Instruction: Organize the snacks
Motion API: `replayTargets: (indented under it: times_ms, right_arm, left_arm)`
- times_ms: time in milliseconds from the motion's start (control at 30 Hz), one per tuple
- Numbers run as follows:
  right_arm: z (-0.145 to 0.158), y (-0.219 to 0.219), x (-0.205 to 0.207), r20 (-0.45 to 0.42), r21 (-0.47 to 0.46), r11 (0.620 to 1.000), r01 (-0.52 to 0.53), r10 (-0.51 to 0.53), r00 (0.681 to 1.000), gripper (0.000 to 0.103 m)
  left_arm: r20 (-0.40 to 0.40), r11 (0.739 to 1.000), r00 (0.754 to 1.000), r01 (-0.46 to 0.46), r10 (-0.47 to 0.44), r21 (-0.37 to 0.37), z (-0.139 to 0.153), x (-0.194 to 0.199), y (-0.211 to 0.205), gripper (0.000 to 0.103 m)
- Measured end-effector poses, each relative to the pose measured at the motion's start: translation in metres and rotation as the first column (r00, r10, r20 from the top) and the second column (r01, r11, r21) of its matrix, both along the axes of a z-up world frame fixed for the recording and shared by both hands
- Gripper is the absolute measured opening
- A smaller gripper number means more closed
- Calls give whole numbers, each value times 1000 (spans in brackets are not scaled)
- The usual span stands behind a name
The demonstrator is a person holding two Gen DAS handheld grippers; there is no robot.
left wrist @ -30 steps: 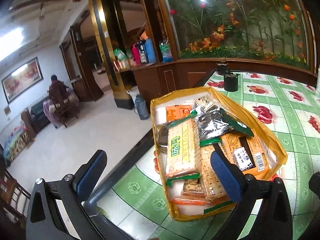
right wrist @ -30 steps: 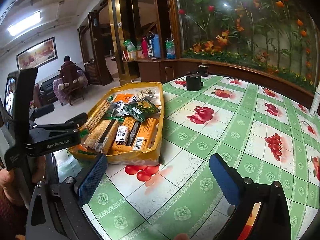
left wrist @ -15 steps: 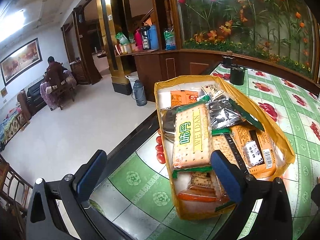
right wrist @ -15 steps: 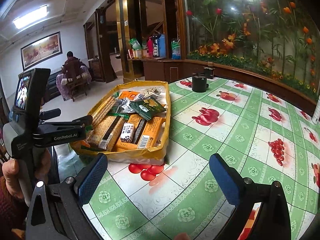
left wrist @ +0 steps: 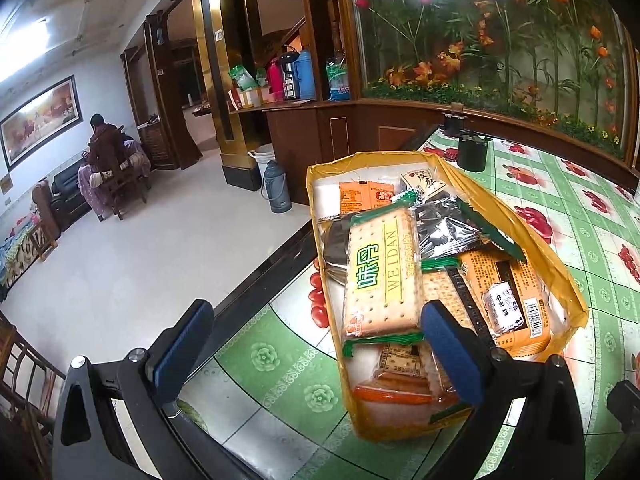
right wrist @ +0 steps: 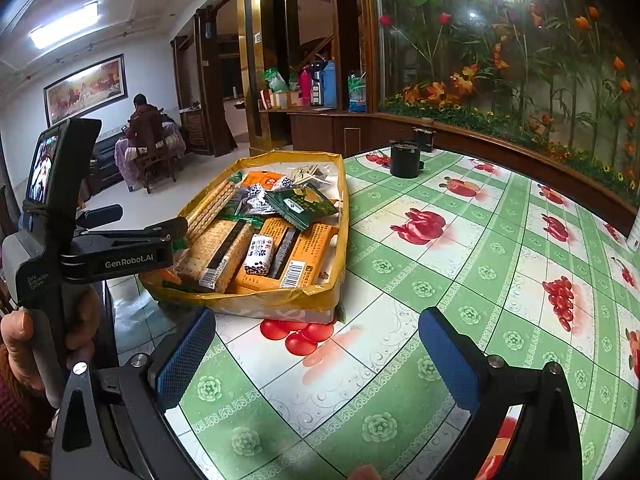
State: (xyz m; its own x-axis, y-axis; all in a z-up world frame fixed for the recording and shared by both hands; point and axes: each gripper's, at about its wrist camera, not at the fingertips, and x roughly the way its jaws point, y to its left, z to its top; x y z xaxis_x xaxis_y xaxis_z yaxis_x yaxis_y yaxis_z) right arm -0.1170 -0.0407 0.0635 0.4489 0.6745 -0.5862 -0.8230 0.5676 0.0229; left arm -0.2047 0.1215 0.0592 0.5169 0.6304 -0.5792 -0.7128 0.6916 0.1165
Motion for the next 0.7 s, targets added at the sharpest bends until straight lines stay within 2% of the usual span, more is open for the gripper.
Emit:
replayTargets:
  times_ms: [700]
  right_arm:
    - [-1, 0, 0, 4, 3, 1000, 0, 0, 1000, 103]
  left_arm:
    - [8, 999, 999, 31, -31, 8, 7, 1, -9, 103]
